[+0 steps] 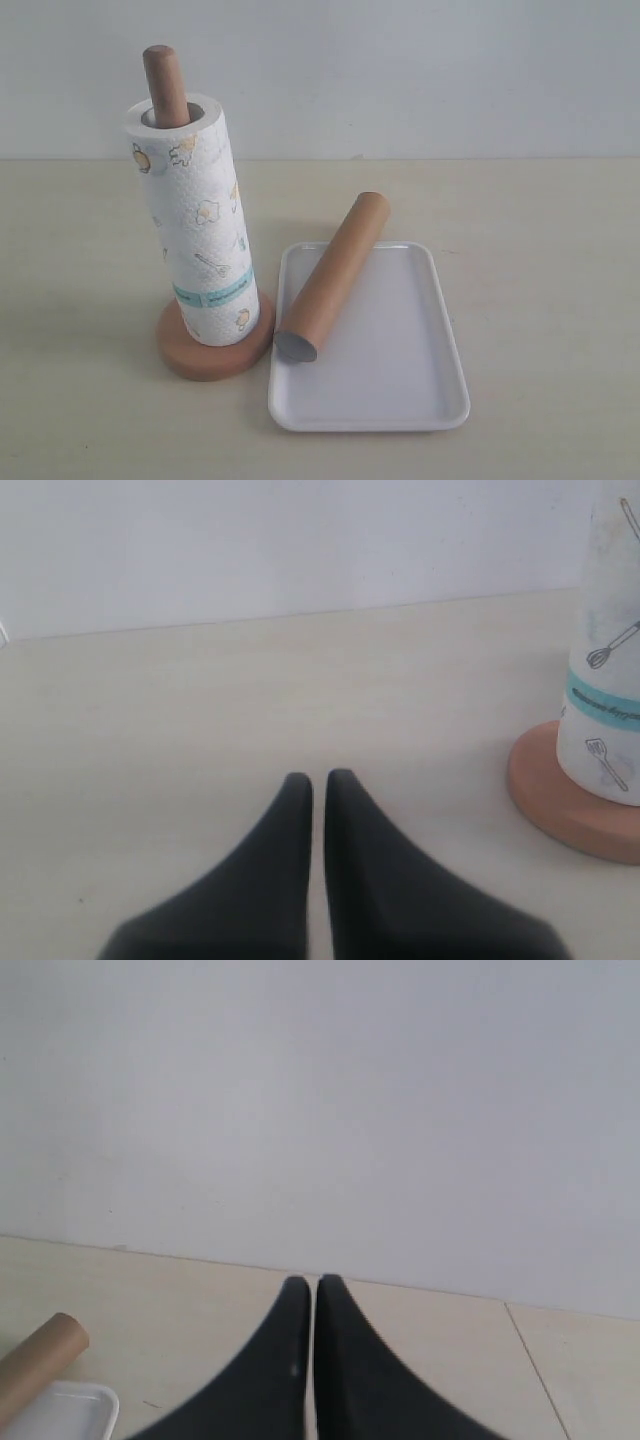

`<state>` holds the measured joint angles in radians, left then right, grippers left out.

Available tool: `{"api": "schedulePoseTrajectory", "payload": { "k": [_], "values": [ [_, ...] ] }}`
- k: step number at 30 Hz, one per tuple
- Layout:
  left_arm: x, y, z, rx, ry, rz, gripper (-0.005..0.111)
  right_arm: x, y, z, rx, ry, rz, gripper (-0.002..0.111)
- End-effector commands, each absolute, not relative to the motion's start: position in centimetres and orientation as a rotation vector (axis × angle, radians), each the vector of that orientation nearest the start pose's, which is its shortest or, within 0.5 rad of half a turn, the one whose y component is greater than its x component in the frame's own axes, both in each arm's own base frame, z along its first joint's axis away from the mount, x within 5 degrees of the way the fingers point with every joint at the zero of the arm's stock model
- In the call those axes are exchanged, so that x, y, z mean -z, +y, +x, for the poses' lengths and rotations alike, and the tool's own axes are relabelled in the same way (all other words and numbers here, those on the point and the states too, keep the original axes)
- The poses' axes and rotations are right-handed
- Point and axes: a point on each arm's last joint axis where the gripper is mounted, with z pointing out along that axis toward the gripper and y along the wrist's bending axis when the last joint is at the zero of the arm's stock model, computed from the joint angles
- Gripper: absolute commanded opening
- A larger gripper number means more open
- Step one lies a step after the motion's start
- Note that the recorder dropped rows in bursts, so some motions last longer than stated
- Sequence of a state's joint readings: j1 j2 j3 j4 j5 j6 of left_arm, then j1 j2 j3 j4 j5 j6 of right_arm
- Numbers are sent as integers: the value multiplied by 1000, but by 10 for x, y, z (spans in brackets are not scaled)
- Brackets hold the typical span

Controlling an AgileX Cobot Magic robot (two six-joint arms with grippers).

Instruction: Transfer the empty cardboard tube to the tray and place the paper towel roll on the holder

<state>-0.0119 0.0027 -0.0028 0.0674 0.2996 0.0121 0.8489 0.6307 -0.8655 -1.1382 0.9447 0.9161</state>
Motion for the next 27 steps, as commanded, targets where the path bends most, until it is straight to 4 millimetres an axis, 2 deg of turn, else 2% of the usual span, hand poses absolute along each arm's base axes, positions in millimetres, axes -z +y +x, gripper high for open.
{"api": "schedulePoseTrajectory", "payload": {
  "k": [1, 8, 14, 19, 23, 27],
  "values": [
    [-186, 1, 54, -65, 1781, 64, 4, -409, 14, 102, 88, 1697, -106, 1],
    [-186, 1, 54, -65, 1781, 64, 4, -409, 13, 101, 86, 1692, -110, 1],
    [-186, 1, 54, -65, 1781, 64, 4, -413, -1, 90, 71, 1650, -77, 1],
    [-186, 1, 54, -65, 1781, 64, 4, -414, -22, 73, 16, 1629, 35, 1],
    [-186, 1, 54, -65, 1781, 64, 4, -409, -34, 57, -8, 1596, 124, 1],
    [-186, 1, 54, -65, 1781, 64, 4, -391, -34, 49, 23, 1519, 115, 1]
  ]
}}
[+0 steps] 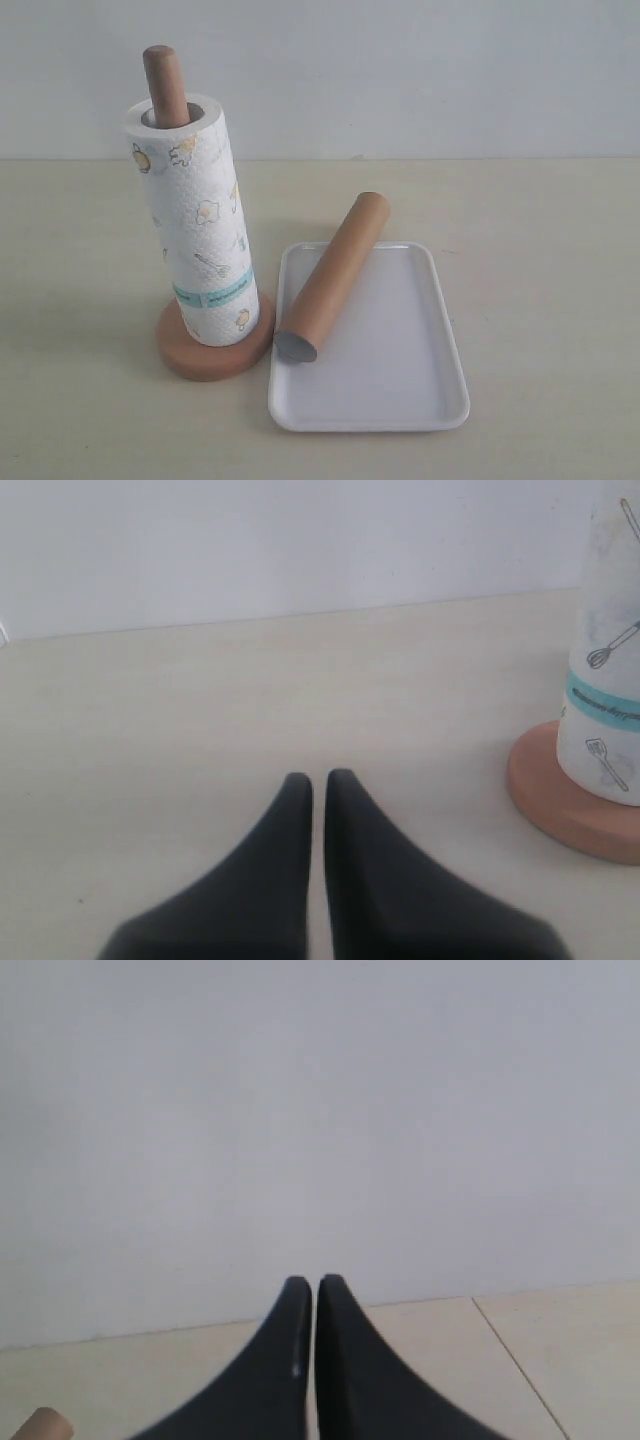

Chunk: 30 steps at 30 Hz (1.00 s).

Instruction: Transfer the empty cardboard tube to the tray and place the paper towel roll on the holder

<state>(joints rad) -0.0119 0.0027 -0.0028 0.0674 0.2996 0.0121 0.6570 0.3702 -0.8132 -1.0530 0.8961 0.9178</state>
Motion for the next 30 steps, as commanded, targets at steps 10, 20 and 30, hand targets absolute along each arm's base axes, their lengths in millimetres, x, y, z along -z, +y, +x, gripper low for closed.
{"api": "schedulePoseTrajectory", "payload": {
  "k": [10, 20, 30],
  "values": [
    [-186, 1, 54, -65, 1781, 64, 4, -321, -10, 49, 5, 1389, 23, 1],
    [-186, 1, 54, -65, 1781, 64, 4, -310, 2, 54, -96, 1368, -55, 1],
    [-186, 1, 54, -65, 1781, 64, 4, -302, 5, 55, -143, 1443, -67, 1]
  ]
}}
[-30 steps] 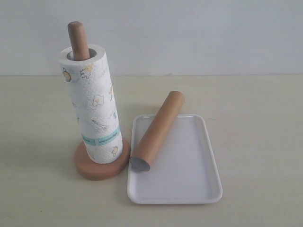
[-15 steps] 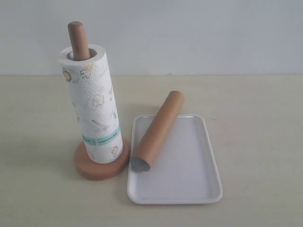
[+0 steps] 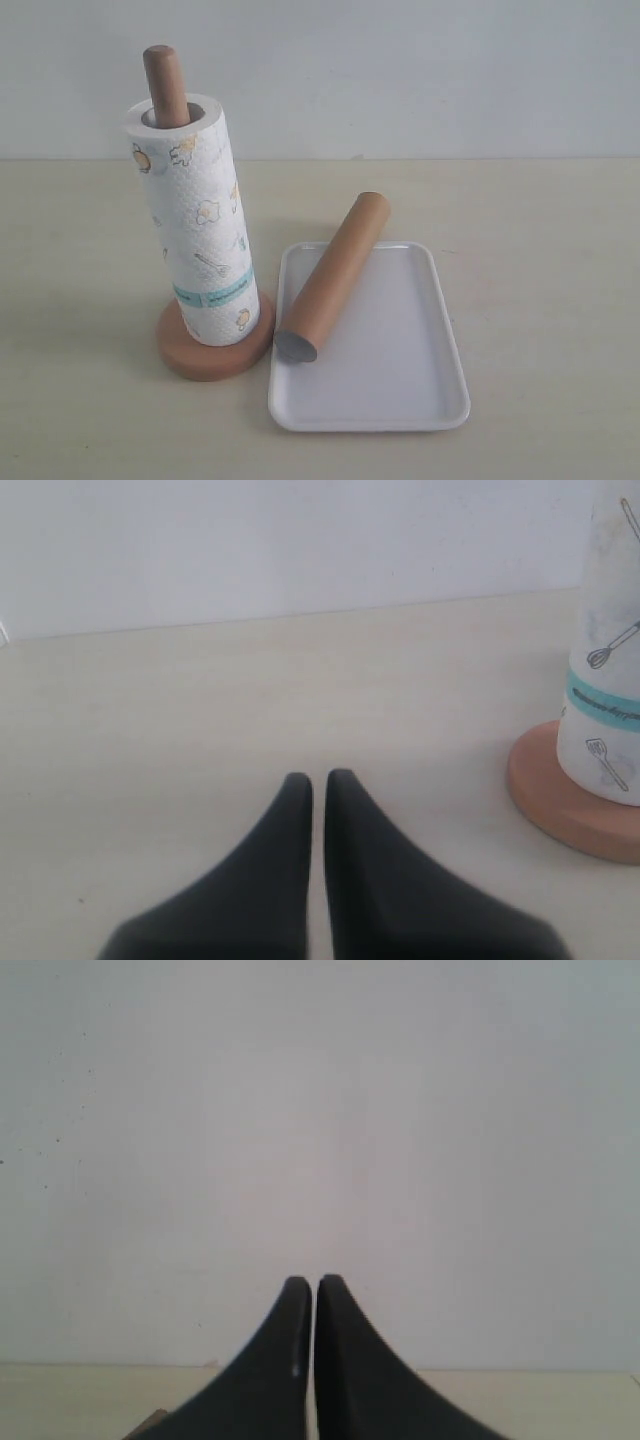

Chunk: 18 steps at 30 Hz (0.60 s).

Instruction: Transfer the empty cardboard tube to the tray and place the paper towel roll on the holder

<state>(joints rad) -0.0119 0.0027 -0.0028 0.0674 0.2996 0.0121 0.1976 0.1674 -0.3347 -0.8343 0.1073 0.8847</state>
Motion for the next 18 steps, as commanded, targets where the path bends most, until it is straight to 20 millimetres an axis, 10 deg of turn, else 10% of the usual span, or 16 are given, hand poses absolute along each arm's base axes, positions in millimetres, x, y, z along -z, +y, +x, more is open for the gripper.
{"api": "schedulePoseTrajectory", "payload": {
  "k": [1, 18],
  "values": [
    [-186, 1, 54, -65, 1781, 64, 4, -301, 6, 55, -131, 1452, -88, 1],
    [-186, 1, 54, -65, 1783, 64, 4, -300, 11, 54, -126, 1458, -172, 1]
  ]
}}
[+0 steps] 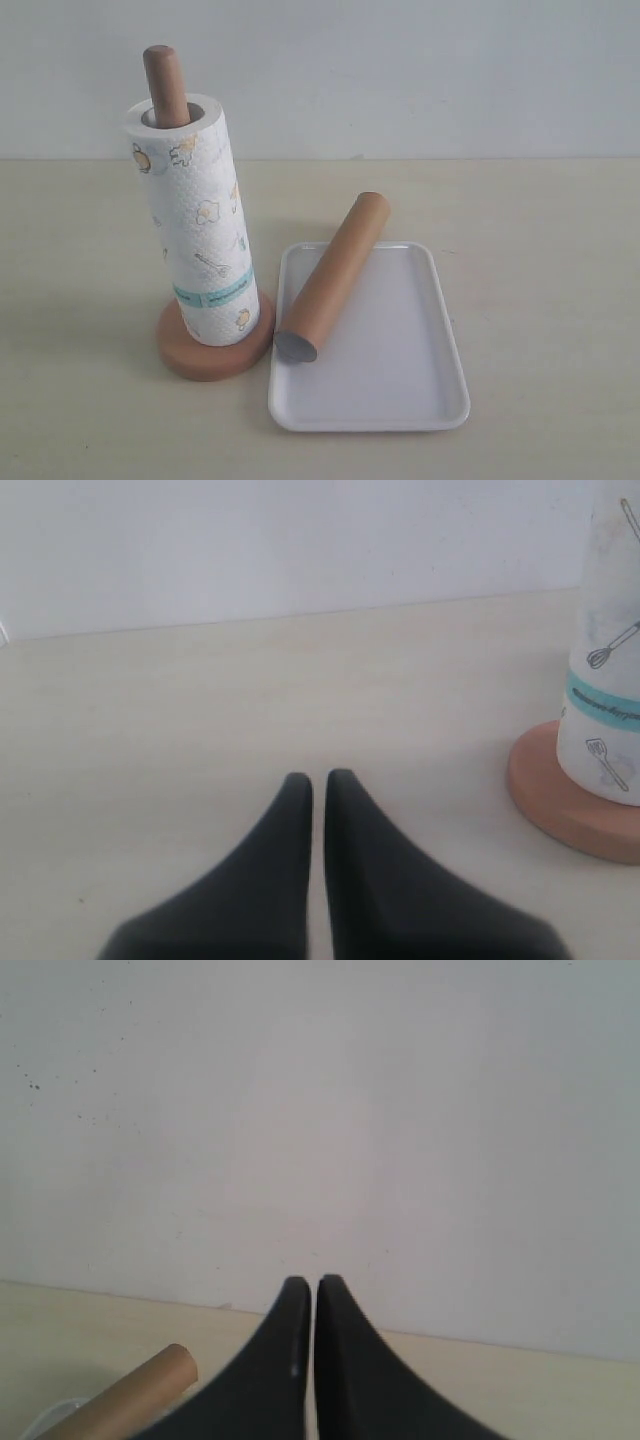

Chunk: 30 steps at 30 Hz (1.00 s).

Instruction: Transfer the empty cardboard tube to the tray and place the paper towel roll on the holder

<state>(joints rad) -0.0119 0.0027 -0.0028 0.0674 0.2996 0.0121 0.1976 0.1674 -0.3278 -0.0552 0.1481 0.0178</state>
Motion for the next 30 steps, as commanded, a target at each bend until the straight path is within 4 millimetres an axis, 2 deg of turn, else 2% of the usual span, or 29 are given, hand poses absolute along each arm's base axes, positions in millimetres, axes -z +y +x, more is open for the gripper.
{"api": "schedulePoseTrajectory", "payload": {
  "k": [1, 7, 14, 18, 19, 22, 30],
  "values": [
    [-186, 1, 54, -65, 1783, 64, 4, -299, 11, 54, -126, 1464, -173, 1],
    [-186, 1, 54, -65, 1783, 64, 4, -274, 8, 51, -8, 1670, -262, 1],
    [-186, 1, 54, -65, 1781, 64, 4, -226, 4, 49, 34, 1641, -171, 1],
    [-186, 1, 54, -65, 1781, 64, 4, -198, 4, 56, 19, 1644, -157, 1],
    [-186, 1, 54, -65, 1781, 64, 4, -201, 5, 56, 4, 1617, -139, 1],
    [-186, 1, 54, -65, 1781, 64, 4, -195, 4, 56, -35, 1683, -100, 1],
    [-186, 1, 54, -65, 1781, 64, 4, -193, 0, 56, 7, 1704, -1, 1]
  ]
}}
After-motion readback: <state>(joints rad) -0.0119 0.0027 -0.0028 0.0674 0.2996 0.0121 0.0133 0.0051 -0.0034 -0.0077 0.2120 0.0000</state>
